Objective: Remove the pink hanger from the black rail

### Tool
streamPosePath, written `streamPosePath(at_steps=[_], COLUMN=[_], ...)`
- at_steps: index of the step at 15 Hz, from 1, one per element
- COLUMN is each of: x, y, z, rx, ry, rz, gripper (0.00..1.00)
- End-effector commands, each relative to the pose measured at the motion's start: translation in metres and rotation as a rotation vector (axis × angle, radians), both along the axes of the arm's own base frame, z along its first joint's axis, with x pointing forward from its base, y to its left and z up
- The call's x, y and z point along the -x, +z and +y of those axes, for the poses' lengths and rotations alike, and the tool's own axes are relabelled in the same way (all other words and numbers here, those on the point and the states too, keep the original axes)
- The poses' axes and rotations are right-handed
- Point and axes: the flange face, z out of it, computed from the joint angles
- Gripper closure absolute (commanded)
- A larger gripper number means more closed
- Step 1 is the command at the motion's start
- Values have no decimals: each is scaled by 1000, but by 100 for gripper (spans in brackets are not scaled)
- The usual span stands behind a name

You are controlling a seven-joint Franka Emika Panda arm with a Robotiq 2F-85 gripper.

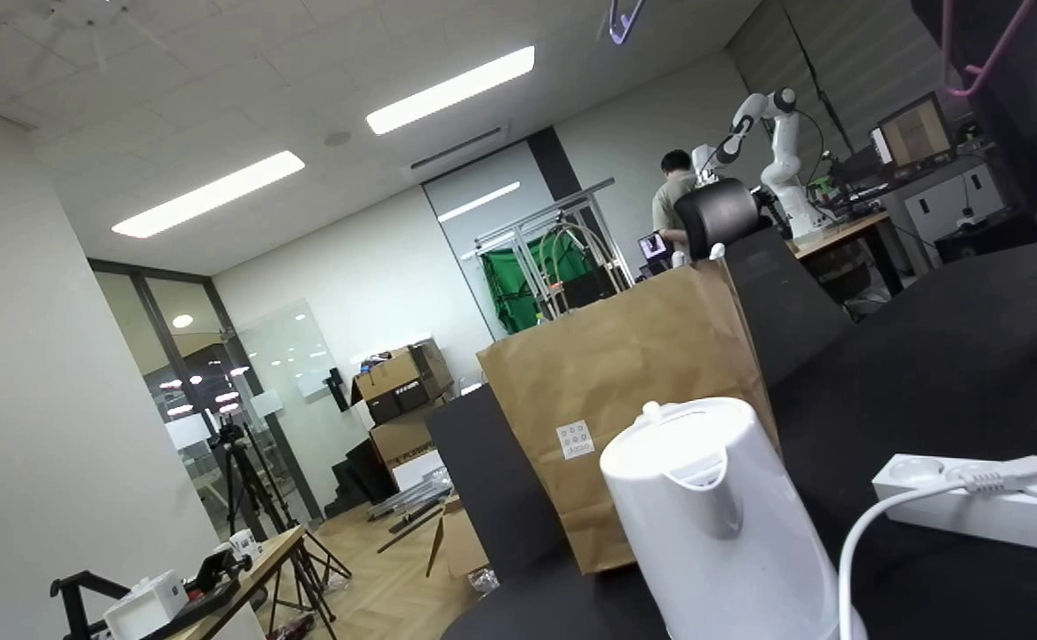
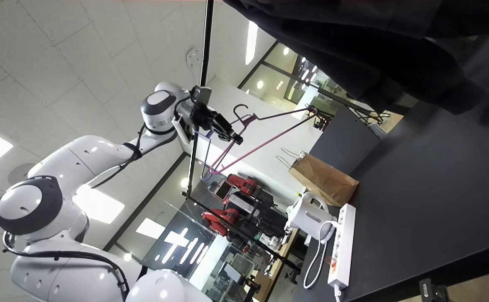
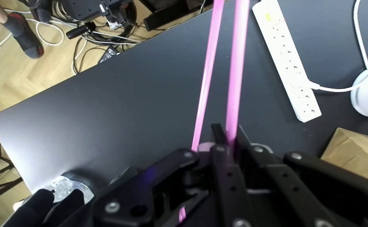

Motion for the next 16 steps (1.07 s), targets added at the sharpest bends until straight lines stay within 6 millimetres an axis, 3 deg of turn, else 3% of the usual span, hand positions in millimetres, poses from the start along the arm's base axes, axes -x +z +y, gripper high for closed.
streamPosePath(at_steps=[1, 5, 11, 12, 13, 16], x=[10, 2, -21, -15, -18, -19], y=[-29, -71, -125, -117, -123, -125], z=[-17, -32, -38, -37, -38, -38], rx=[19, 30, 52, 23, 23, 22], ry=[-41, -66, -87, -50, -48, -45], rz=[-3, 0, 3, 3, 10, 14], gripper=[98, 98, 98, 98, 92, 92])
